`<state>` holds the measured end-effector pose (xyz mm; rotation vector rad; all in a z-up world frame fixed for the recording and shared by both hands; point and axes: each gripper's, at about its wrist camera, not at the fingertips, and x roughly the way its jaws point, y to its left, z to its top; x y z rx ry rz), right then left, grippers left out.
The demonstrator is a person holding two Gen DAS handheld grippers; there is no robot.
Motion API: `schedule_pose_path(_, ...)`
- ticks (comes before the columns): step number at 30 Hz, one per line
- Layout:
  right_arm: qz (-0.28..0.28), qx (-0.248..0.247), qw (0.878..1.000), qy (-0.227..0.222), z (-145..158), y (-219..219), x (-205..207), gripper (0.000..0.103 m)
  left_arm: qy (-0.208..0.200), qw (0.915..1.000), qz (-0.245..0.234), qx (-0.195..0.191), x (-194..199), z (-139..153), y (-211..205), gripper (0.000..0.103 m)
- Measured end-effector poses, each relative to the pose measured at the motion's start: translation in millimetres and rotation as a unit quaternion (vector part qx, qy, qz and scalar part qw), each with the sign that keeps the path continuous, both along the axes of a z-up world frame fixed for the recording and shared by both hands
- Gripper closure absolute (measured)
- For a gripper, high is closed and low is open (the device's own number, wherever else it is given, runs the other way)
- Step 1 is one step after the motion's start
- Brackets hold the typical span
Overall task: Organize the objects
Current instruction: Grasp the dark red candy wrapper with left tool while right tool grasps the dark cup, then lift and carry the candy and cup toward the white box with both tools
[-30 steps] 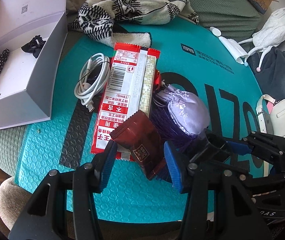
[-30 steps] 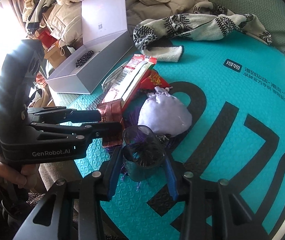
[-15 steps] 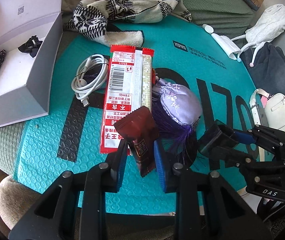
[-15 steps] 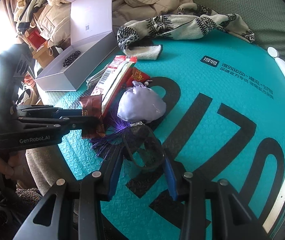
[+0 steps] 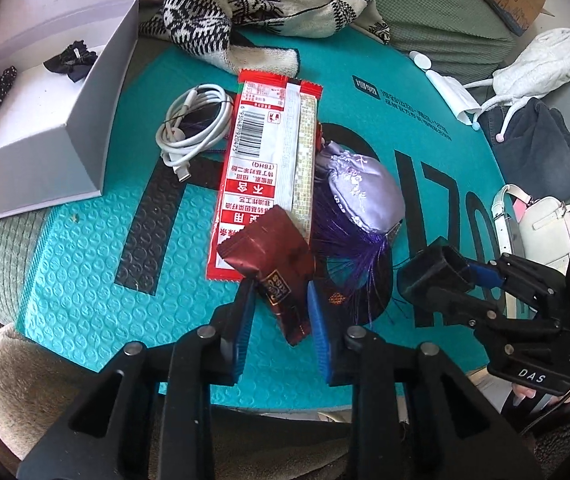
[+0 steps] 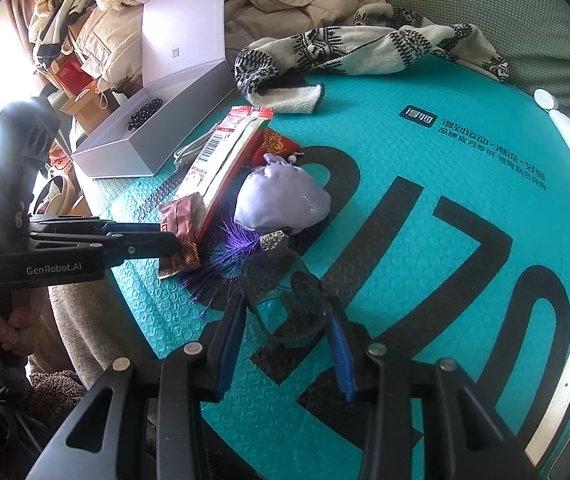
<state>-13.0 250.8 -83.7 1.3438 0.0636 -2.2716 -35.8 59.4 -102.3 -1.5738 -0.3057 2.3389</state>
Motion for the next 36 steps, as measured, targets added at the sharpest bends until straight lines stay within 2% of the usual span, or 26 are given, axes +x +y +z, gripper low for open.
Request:
schedule_pose_path(2,0.002,-0.002,1.000,-0.003,-1,-1,0,0.062,0.004,0.9999,0.009,0.009,-2,0,-1,0.073)
schedule_pose_path(6,0.003,-0.002,1.000,-0.005,-2,-2,0,0.062,-0.014,0.9992,0.034,0.016,-12,0,5,0.057)
schedule_pose_path(8,0.004,0.001,1.000,-0.005,-2,-3,1,0.062,-0.016,0.9989,0.043,0.004,-15,1,13,0.050)
schedule_pose_path(10,0.004,0.003,1.000,-0.002,-2,-3,2,0.062,-0.009,0.9988,0.039,-0.029,-16,1,25,0.046)
schedule_pose_path(13,0.004,0.004,1.000,-0.001,-2,-3,3,0.063,0.005,0.9963,0.037,-0.078,-16,1,39,0.046)
schedule_pose_path(17,0.005,0.006,1.000,0.001,-4,-2,5,0.063,0.021,0.9922,0.039,-0.116,-14,-1,47,0.046)
schedule_pose_path(20,0.007,0.012,1.000,0.000,-7,-2,6,0.064,0.032,0.9876,0.043,-0.147,-11,-1,50,0.056)
schedule_pose_path(22,0.006,0.012,1.000,0.003,-7,-1,7,0.065,0.034,0.9876,0.050,-0.145,-10,0,46,0.066)
schedule_pose_path(25,0.004,0.009,1.000,0.004,-7,0,7,0.066,0.034,0.9895,0.051,-0.131,-9,0,39,0.070)
schedule_pose_path(29,0.003,0.009,1.000,0.010,-4,1,7,0.066,0.031,0.9933,0.048,-0.100,-4,3,31,0.071)
schedule_pose_path(36,0.005,0.005,1.000,0.019,1,1,8,0.066,0.026,0.9945,0.061,-0.081,6,7,16,0.071)
